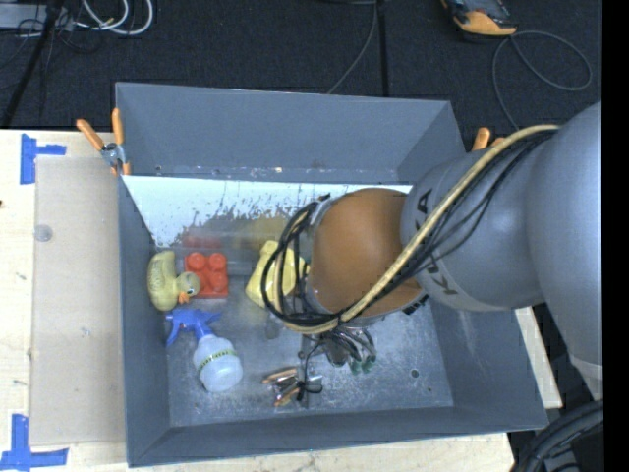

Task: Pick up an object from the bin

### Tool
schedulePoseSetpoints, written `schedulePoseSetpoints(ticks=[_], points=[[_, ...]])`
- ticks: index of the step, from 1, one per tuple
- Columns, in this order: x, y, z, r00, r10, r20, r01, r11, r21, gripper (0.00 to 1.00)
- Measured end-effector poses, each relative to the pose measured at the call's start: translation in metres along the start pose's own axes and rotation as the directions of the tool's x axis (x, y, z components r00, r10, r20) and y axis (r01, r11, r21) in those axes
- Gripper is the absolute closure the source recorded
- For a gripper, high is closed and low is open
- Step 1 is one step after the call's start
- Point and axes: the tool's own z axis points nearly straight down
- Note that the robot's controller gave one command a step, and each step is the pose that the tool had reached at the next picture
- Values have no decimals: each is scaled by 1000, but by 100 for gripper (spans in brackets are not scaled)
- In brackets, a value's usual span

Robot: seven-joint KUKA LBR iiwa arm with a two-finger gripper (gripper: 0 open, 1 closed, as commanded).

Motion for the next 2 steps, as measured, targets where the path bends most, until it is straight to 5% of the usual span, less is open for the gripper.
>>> schedulePoseSetpoints(ticks=[1, 2], points=[[19, -26, -15, 996, -87, 11, 87, 996, 3, 0], [14, -12, 47, 963, -270, 0, 270, 963, 0, 100]])
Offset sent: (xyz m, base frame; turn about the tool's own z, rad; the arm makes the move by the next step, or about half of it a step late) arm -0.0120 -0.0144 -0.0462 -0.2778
